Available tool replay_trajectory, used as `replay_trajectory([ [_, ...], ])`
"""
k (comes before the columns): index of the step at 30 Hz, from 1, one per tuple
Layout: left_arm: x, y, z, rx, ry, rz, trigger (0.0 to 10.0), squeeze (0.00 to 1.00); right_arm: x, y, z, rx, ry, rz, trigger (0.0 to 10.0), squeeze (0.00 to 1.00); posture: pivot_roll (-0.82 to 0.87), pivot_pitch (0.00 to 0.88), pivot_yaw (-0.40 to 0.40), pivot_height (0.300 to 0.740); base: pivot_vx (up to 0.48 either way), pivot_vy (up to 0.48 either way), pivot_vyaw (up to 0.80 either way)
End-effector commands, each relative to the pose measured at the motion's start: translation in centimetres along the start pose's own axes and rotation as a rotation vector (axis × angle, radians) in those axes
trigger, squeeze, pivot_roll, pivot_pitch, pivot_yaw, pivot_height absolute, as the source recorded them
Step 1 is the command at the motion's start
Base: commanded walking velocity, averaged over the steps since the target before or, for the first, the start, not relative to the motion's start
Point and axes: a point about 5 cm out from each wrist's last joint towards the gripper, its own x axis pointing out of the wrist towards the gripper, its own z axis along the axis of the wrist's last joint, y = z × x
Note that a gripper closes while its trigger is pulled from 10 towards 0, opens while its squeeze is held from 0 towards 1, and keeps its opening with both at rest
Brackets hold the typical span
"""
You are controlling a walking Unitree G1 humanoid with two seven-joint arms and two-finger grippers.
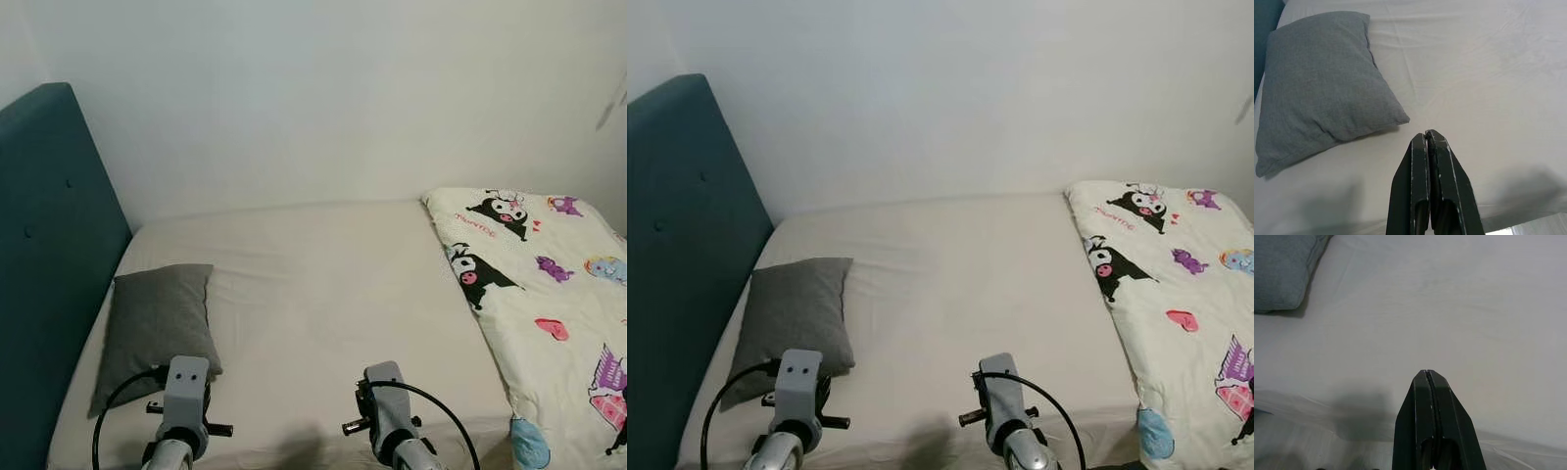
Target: Clean up the room
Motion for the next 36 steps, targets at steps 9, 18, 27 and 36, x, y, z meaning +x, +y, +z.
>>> replay_trajectory([
  [9, -0.2, 1.0, -0.4, 0.011, 0.009, 0.054, 10.0, 0.00, -0.2, 0.3, -0.5, 0.018, 0.009, -0.002, 10.0, 0.00, -0.02, 0.088, -0.042, 0.740, 0.000, 0.053, 0.00],
  [18, -0.5, 1.6, -0.7, 0.016, 0.017, 0.071, 10.0, 0.00, -0.2, 0.3, -0.4, 0.013, 0.010, 0.004, 10.0, 0.00, -0.02, 0.089, -0.047, 0.740, 0.000, 0.000, 0.00],
  [27, -0.7, 1.2, -1.3, 0.027, 0.043, 0.030, 10.0, 0.00, -0.3, -0.1, -0.6, 0.021, 0.021, -0.044, 10.0, 0.00, -0.02, 0.088, -0.046, 0.740, 0.000, 0.000, 0.00],
  [36, -0.4, 1.3, -1.4, 0.057, 0.051, 0.032, 10.0, 0.00, -0.8, -2.1, -1.1, 0.049, 0.034, -0.182, 10.0, 0.00, -0.03, 0.087, -0.037, 0.740, 0.000, 0.000, 0.00],
])
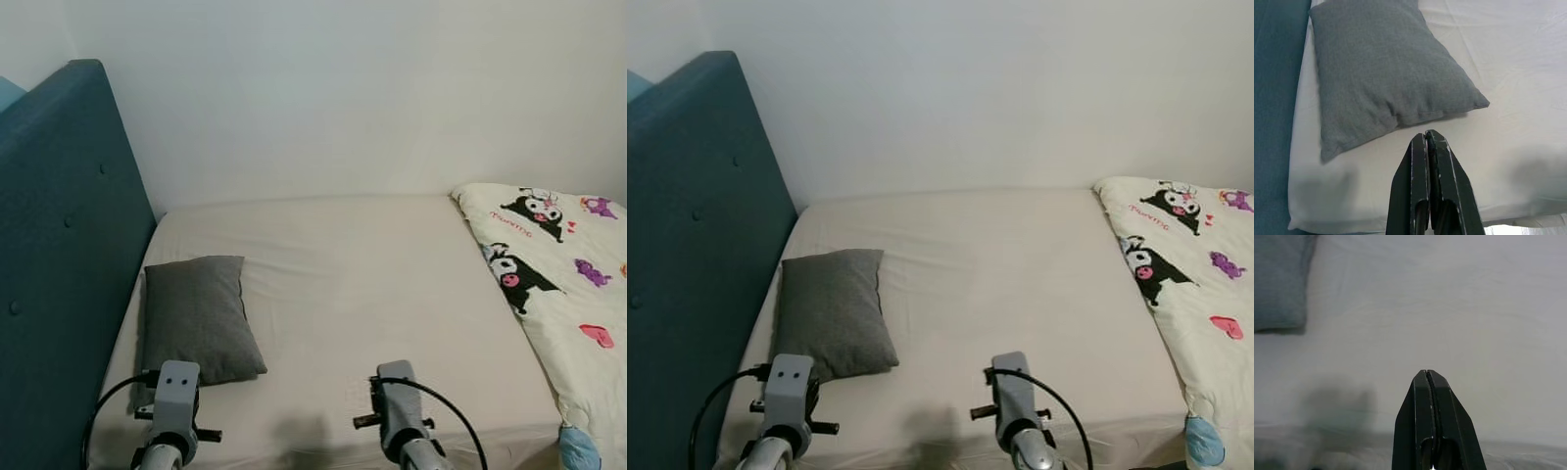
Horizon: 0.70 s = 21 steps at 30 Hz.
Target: Clean up the room
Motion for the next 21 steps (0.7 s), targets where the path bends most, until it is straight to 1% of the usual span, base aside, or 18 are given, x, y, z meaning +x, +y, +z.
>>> replay_trajectory([
  [1, -0.3, 0.3, -0.7, 0.032, 0.026, -0.002, 10.0, 0.00, -0.4, -0.4, -0.9, 0.010, 0.038, -0.031, 10.0, 0.00, -0.03, 0.087, -0.037, 0.740, 0.000, 0.000, 0.00],
  [3, -0.2, 0.3, -0.8, 0.027, 0.035, 0.006, 10.0, 0.00, -0.5, -0.8, -1.0, 0.040, 0.036, -0.057, 10.0, 0.00, -0.04, 0.088, -0.035, 0.740, 0.000, 0.000, 0.00],
  [4, -0.2, 0.3, -0.8, 0.027, 0.035, 0.006, 10.0, 0.00, -0.5, -0.8, -1.0, 0.040, 0.036, -0.057, 10.0, 0.00, -0.04, 0.088, -0.035, 0.740, 0.000, 0.000, 0.00],
  [6, -0.3, 0.3, -1.0, 0.013, 0.044, 0.020, 10.0, 0.00, -0.6, -1.6, -1.0, 0.080, 0.036, -0.103, 10.0, 0.00, -0.04, 0.087, -0.035, 0.740, 0.000, 0.000, 0.00],
  [9, -0.2, 0.3, -1.0, 0.010, 0.044, 0.021, 10.0, 0.00, -0.6, -1.8, -1.0, 0.089, 0.035, -0.108, 10.0, 0.00, -0.04, 0.086, -0.035, 0.740, 0.000, 0.000, 0.00],
  [11, -0.2, 0.3, -1.0, 0.010, 0.043, 0.019, 10.0, 0.00, -0.6, -1.7, -0.9, 0.096, 0.032, -0.098, 10.0, 0.00, -0.04, 0.085, -0.037, 0.740, 0.000, 0.000, 0.00],
  [12, -0.2, 0.2, -1.0, 0.007, 0.045, 0.017, 10.0, 0.00, -0.5, -1.5, -0.8, 0.132, 0.021, -0.080, 10.0, 0.00, -0.04, 0.085, -0.037, 0.740, 0.000, 0.000, 0.00],
  [13, -0.2, 0.1, -1.0, 0.002, 0.048, 0.015, 10.0, 0.00, -0.4, -1.0, -0.4, 0.168, -0.006, -0.033, 10.0, 0.00, -0.04, 0.085, -0.039, 0.740, 0.000, 0.000, 0.00],
  [16, -0.2, 0.0, -1.0, -0.002, 0.049, 0.015, 10.0, 0.00, -0.4, -0.6, -0.2, 0.174, -0.023, -0.005, 10.0, 0.00, -0.04, 0.085, -0.040, 0.740, 0.000, 0.000, 0.00],
  [21, -0.2, 0.0, -1.0, 0.001, 0.048, 0.014, 10.0, 0.00, -0.3, -0.5, -0.1, 0.179, -0.018, -0.004, 10.0, 0.00, -0.04, 0.084, -0.041, 0.740, 0.000, 0.000, 0.00],
])
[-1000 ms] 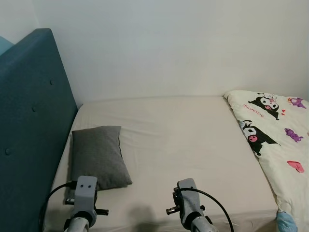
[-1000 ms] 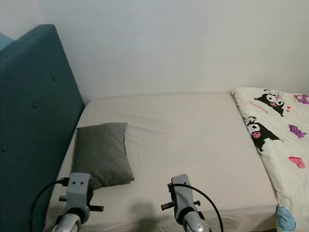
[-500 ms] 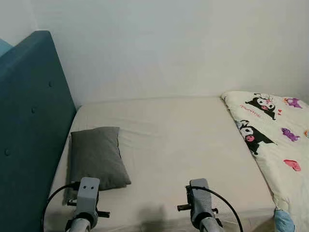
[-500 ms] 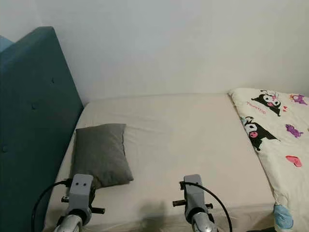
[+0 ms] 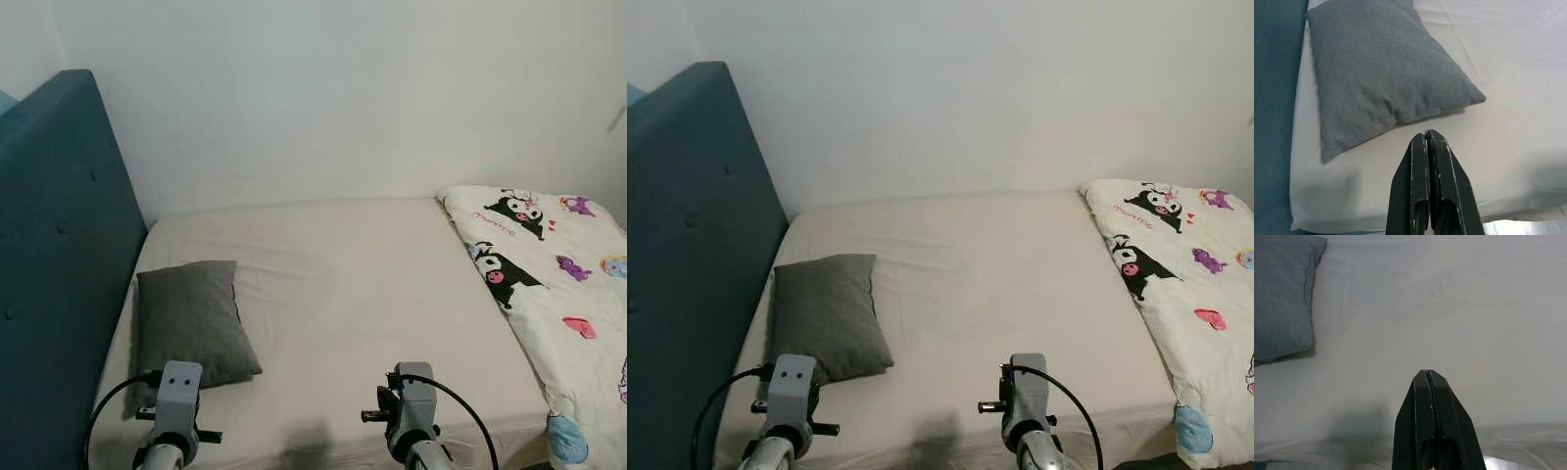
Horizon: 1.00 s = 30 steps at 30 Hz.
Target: Clean up the room
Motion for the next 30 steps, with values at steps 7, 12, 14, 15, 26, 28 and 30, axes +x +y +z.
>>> replay_trajectory([
  [7, -0.2, 0.0, -0.5, 0.007, 0.012, 0.003, 10.0, 0.00, 0.0, -0.5, 0.0, -0.118, 0.006, -0.072, 10.0, 0.00, -0.05, 0.080, -0.041, 0.740, 0.000, 0.000, 0.00],
  [12, -0.2, 0.0, -0.5, 0.004, 0.013, 0.010, 10.0, 0.00, -0.1, -1.1, 0.1, -0.100, 0.000, -0.109, 10.0, 0.00, -0.05, 0.077, -0.043, 0.740, 0.000, 0.000, 0.00],
  [14, -0.1, -0.2, -0.4, 0.002, 0.013, 0.012, 10.0, 0.00, -0.1, -1.6, 0.3, -0.088, -0.006, -0.137, 10.0, 0.00, -0.06, 0.073, -0.046, 0.740, 0.000, 0.000, 0.00],
  [15, 0.0, -0.2, -0.4, 0.000, 0.012, 0.013, 10.0, 0.00, -0.1, -1.8, 0.4, -0.098, -0.008, -0.145, 10.0, 0.00, -0.06, 0.073, -0.046, 0.740, 0.000, 0.000, 0.00],
  [26, 0.2, -0.8, -0.1, 0.003, 0.004, 0.003, 10.0, 0.00, 0.1, -1.8, 0.7, -0.124, -0.015, -0.141, 10.0, 0.00, -0.07, 0.093, -0.059, 0.740, 0.000, 0.000, 0.00],
  [28, 0.1, -0.8, -0.2, 0.005, 0.005, 0.002, 10.0, 0.00, 0.1, -1.6, 0.6, -0.122, -0.014, -0.137, 10.0, 0.00, -0.07, 0.098, -0.056, 0.740, 0.000, 0.000, 0.00],
  [30, 0.1, -0.8, -0.2, 0.005, 0.006, 0.002, 10.0, 0.00, 0.1, -1.6, 0.6, -0.121, -0.012, -0.135, 10.0, 0.00, -0.07, 0.097, -0.056, 0.740, 0.000, 0.000, 0.00],
])
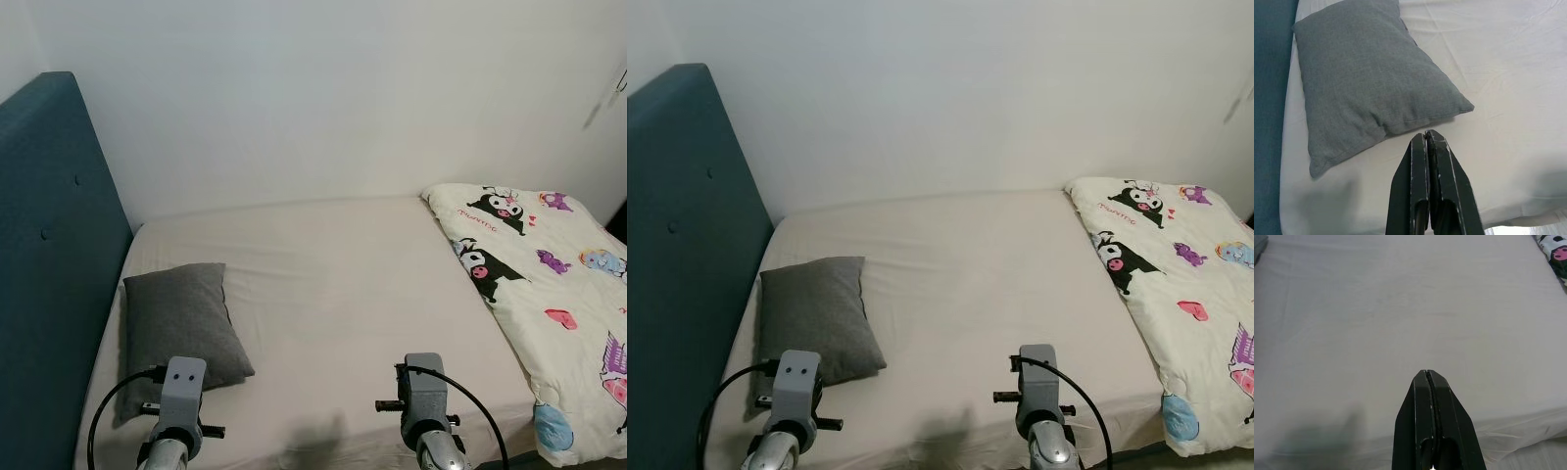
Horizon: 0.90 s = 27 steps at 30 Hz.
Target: Clean up the room
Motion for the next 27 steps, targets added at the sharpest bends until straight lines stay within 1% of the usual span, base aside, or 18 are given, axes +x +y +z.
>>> replay_trajectory([
  [1, -0.3, -0.3, -0.5, -0.001, 0.017, -0.003, 10.0, 0.00, -0.3, 0.1, -0.6, -0.002, 0.014, 0.003, 10.0, 0.00, -0.07, 0.097, -0.056, 0.740, 0.000, 0.000, 0.00],
  [10, -0.4, -0.2, -0.6, 0.000, 0.017, -0.001, 10.0, 0.00, -0.4, 0.3, -0.7, -0.001, 0.018, 0.011, 10.0, 0.00, -0.07, 0.094, -0.056, 0.740, 0.000, 0.000, 0.00],
  [14, -0.3, -0.2, -0.5, -0.017, 0.014, 0.008, 10.0, 0.00, -0.2, 0.4, -0.5, 0.007, 0.018, 0.027, 10.0, 0.00, -0.07, 0.093, -0.056, 0.740, 0.000, 0.000, 0.00],
  [19, -0.4, 0.0, -0.2, -0.055, -0.011, 0.006, 10.0, 0.00, -0.2, 1.0, -0.3, 0.006, 0.001, 0.044, 10.0, 0.00, -0.06, 0.094, -0.036, 0.740, 0.000, 0.000, 0.00],
  [24, -0.6, 0.2, -0.2, -0.052, -0.012, 0.003, 10.0, 0.00, -0.4, 1.7, -0.4, 0.006, 0.000, 0.087, 10.0, 0.00, -0.05, 0.101, -0.046, 0.740, 0.000, 0.000, 0.00],
  [27, -0.7, 0.2, -0.3, -0.068, -0.011, 0.010, 10.0, 0.00, -0.5, 1.9, -0.6, -0.008, 0.006, 0.104, 10.0, 0.00, -0.05, 0.104, -0.048, 0.740, 0.000, 0.000, 0.00],
])
